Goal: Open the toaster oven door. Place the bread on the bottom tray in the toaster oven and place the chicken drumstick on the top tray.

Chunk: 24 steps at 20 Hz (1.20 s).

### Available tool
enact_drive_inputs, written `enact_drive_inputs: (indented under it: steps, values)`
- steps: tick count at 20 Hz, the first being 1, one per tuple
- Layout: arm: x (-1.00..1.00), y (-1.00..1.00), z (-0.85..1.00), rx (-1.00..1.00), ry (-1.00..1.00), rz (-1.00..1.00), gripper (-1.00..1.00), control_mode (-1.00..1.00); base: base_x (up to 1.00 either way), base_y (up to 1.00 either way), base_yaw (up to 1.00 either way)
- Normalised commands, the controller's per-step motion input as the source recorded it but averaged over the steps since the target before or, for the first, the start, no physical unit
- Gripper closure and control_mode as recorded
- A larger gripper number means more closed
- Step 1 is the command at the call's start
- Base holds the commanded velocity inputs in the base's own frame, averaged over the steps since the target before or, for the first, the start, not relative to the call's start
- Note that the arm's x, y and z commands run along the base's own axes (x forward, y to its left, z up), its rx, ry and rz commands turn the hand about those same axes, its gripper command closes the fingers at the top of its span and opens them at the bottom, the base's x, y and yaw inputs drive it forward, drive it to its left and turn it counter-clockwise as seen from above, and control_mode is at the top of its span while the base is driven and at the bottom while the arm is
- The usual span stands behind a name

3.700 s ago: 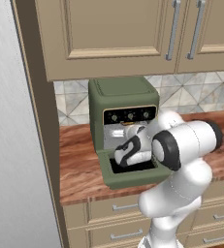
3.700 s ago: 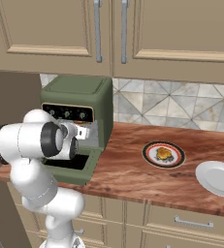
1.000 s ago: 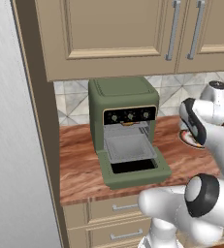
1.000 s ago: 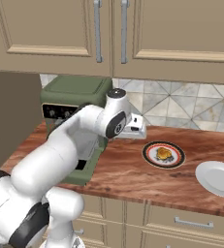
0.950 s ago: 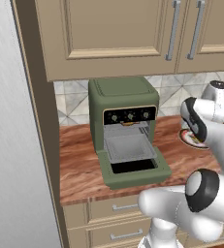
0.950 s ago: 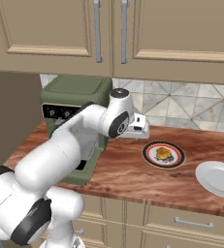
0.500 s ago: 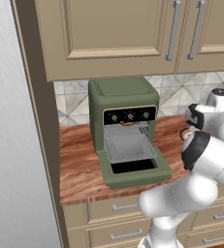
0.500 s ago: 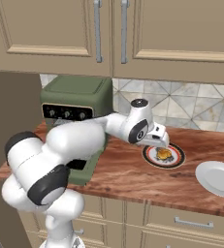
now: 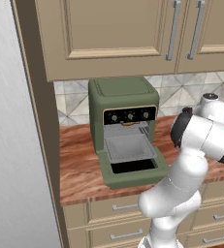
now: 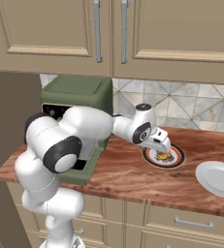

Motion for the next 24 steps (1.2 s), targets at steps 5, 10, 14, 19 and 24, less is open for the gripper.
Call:
enact_drive_inputs:
  steps: [5,10,14,19,24]
  values:
    - [0.26,-0.2,-0.22,0.05,0.0,0.0,-1.0,-1.0,0.0,0.0,0.0]
    - [0.33,-0.1,-0.29,0.0,0.01,0.0,-1.0,-1.0,0.0,0.0,0.0]
    - [0.29,-0.29,-0.32,0.02,0.03,0.0,-1.0,-1.0,0.0,0.0,0.0]
    - [0.41,-0.24,-0.27,0.02,0.02,0.0,-1.0,-1.0,0.0,0.0,0.0]
    - [0.43,-0.08,-0.33,0.01,0.02,0.0,-1.0,-1.0,0.0,0.0,0.0]
